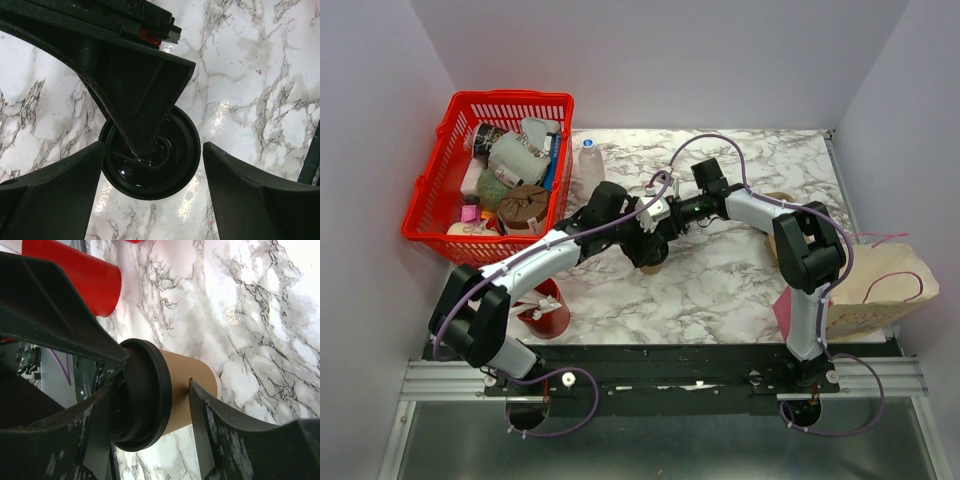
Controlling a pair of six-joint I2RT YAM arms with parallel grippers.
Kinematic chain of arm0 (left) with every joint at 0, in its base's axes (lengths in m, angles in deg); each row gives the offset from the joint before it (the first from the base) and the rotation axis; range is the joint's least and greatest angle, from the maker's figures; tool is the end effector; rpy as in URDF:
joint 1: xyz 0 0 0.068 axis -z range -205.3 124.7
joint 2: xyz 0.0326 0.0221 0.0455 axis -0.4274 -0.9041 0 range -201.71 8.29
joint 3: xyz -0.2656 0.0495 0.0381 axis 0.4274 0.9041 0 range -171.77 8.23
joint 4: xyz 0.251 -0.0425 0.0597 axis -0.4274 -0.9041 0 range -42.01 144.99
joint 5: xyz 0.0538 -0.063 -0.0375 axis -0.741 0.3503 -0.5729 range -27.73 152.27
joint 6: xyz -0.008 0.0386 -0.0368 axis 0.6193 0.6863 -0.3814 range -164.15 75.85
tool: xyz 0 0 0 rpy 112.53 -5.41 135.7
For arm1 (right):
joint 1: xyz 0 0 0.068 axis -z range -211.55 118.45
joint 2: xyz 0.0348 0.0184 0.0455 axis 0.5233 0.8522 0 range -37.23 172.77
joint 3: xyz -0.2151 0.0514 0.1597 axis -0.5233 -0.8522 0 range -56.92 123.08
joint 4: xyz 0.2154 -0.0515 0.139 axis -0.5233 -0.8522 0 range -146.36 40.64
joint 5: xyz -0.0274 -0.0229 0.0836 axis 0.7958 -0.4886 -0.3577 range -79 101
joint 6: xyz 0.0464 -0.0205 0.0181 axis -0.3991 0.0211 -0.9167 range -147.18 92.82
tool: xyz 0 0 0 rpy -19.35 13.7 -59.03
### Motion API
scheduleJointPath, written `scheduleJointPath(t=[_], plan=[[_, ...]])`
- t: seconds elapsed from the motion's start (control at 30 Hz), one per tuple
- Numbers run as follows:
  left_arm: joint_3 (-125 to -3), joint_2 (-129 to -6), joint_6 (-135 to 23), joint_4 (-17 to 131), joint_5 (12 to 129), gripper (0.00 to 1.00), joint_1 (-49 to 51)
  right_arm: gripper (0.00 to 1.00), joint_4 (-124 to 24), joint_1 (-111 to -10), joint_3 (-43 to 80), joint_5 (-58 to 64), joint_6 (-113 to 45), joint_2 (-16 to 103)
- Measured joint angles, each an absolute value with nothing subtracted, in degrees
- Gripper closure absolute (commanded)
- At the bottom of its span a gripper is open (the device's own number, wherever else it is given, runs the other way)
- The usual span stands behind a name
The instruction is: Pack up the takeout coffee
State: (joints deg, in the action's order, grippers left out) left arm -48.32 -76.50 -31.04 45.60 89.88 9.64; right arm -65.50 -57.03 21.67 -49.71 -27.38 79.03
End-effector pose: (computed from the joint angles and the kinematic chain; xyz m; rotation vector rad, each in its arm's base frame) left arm 0.2560 -0.1990 0.2488 1.1516 1.9228 -0.7441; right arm 0.3670 0.2094 0.1742 -0.9530 2.1953 1.5130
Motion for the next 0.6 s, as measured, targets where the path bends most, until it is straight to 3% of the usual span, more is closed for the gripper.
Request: scheduleJointPath(t=[0.6], plan=[[-42.9, -76.2, -24.3, 53.3, 82.1, 0.14, 14.4, 0.35, -65.6, -57.0, 21.9, -49.9, -27.8, 79.6]])
